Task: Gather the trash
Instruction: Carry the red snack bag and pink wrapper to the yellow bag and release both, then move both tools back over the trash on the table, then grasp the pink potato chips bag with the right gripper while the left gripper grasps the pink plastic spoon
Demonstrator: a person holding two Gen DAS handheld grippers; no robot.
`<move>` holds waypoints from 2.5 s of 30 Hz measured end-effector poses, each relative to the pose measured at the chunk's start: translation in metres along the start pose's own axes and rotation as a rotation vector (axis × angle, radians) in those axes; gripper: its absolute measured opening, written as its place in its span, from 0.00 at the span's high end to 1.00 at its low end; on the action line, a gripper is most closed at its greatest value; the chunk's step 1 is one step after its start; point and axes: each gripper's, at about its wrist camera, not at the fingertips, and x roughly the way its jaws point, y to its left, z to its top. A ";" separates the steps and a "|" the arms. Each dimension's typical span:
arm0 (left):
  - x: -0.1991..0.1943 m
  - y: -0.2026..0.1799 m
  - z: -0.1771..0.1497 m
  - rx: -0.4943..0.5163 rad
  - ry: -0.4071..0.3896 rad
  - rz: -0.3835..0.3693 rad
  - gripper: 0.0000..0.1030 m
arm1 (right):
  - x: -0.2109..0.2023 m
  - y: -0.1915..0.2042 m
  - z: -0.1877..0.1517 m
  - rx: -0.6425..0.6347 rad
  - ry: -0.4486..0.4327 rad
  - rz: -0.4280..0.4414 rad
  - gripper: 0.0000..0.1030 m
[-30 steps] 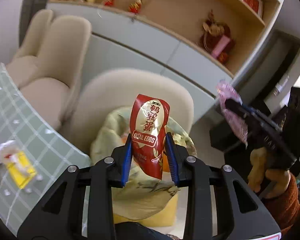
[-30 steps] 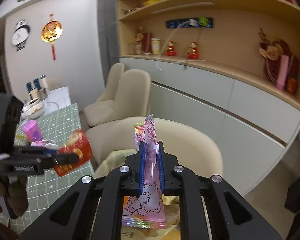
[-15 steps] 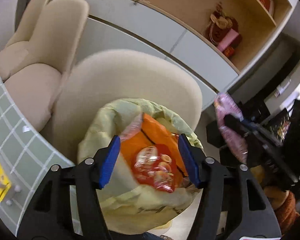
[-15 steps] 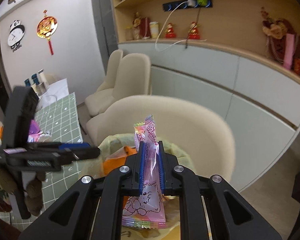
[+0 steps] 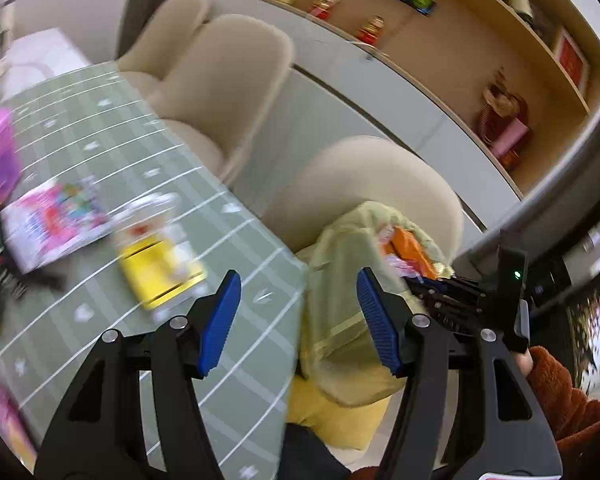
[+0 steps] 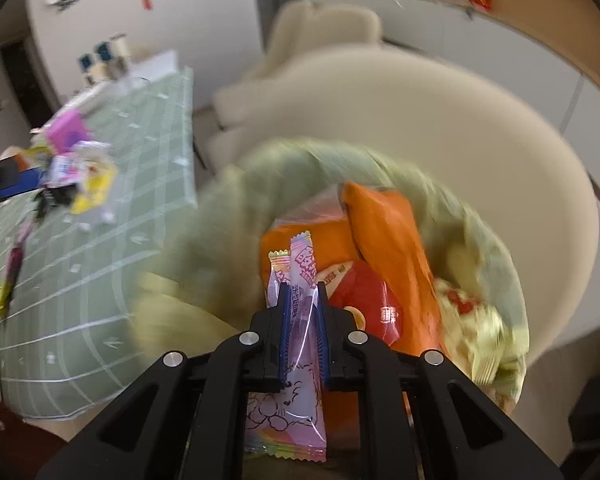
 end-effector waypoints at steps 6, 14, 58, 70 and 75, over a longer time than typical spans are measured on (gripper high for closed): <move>-0.035 0.045 -0.028 -0.117 -0.030 0.092 0.44 | -0.009 -0.003 -0.006 0.022 -0.017 -0.015 0.84; -0.091 0.093 -0.067 -0.212 -0.098 0.207 0.44 | -0.044 0.008 -0.011 0.039 -0.108 -0.054 0.64; -0.245 0.188 -0.234 -0.560 -0.218 0.524 0.44 | 0.034 0.380 -0.020 -0.424 0.096 0.536 0.89; -0.162 0.200 -0.141 -0.263 -0.176 0.503 0.44 | 0.027 0.283 -0.013 -0.308 0.040 0.406 0.89; -0.123 0.224 -0.103 -0.207 -0.117 0.586 0.44 | 0.025 0.271 -0.014 -0.298 0.021 0.406 0.89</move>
